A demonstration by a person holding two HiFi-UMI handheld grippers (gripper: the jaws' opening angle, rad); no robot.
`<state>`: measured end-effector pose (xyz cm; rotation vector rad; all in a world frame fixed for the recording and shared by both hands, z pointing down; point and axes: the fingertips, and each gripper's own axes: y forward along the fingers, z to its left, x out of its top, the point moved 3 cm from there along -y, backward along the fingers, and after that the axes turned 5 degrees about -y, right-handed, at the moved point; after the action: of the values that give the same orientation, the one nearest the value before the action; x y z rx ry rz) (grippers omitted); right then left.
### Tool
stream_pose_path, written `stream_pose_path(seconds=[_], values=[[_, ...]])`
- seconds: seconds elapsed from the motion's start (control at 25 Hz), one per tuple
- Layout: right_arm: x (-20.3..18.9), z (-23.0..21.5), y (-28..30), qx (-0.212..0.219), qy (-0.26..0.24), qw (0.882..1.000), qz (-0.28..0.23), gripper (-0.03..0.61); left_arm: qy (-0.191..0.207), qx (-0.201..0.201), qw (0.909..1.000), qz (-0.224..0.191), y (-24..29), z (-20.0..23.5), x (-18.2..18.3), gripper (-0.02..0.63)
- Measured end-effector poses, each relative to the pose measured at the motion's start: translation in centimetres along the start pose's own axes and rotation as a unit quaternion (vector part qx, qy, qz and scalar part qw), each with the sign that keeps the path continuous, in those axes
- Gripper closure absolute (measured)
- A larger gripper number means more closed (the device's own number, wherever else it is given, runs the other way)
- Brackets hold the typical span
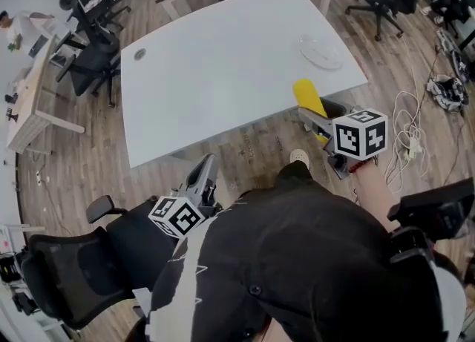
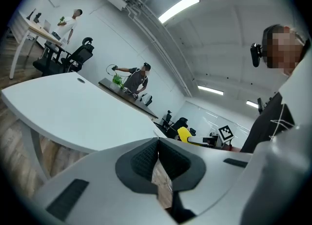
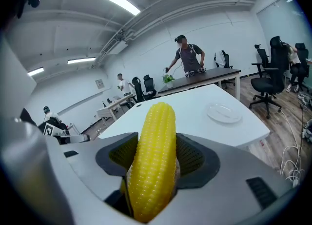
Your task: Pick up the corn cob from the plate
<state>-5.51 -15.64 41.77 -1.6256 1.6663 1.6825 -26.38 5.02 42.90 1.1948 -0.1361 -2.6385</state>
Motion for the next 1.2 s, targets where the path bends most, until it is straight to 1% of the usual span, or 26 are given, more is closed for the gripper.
stream_pose_path(seconds=[0.16, 0.4, 0.64, 0.84, 0.96, 1.08, 1.2], values=[[-2.6, 1.3, -1.7, -0.006, 0.019, 1.0, 0.001, 0.328, -0.003, -0.011, 0.9999, 0.007, -1.5, -0.4, -1.6, 0.598], [-5.1, 2.4, -4.1, -0.02, 0.041, 0.999, -0.006, 0.328, -0.007, -0.03, 0.9992, 0.026, -2.6, -1.0, -3.5, 0.598], [-6.6, 3.0, -7.5, -0.024, 0.062, 0.998, -0.017, 0.328, -0.009, -0.055, 0.9977, 0.04, -1.9, -2.6, -5.0, 0.598], [-7.0, 2.1, -9.8, -0.026, 0.072, 0.997, -0.026, 0.328, -0.001, -0.069, 0.9971, 0.032, -1.0, -5.0, -5.2, 0.598], [-6.8, 1.6, -10.5, -0.016, 0.087, 0.995, -0.039, 0.328, 0.006, -0.068, 0.9971, 0.032, -1.1, -6.0, -5.5, 0.598], [-6.2, 0.9, -11.5, -0.002, 0.105, 0.993, -0.06, 0.328, 0.01, -0.057, 0.9977, 0.035, -1.1, -7.1, -6.1, 0.598], [-7.0, 0.0, -12.8, 0.021, 0.123, 0.99, -0.06, 0.328, 0.007, -0.047, 0.9985, 0.027, -0.9, -8.6, -7.2, 0.598]])
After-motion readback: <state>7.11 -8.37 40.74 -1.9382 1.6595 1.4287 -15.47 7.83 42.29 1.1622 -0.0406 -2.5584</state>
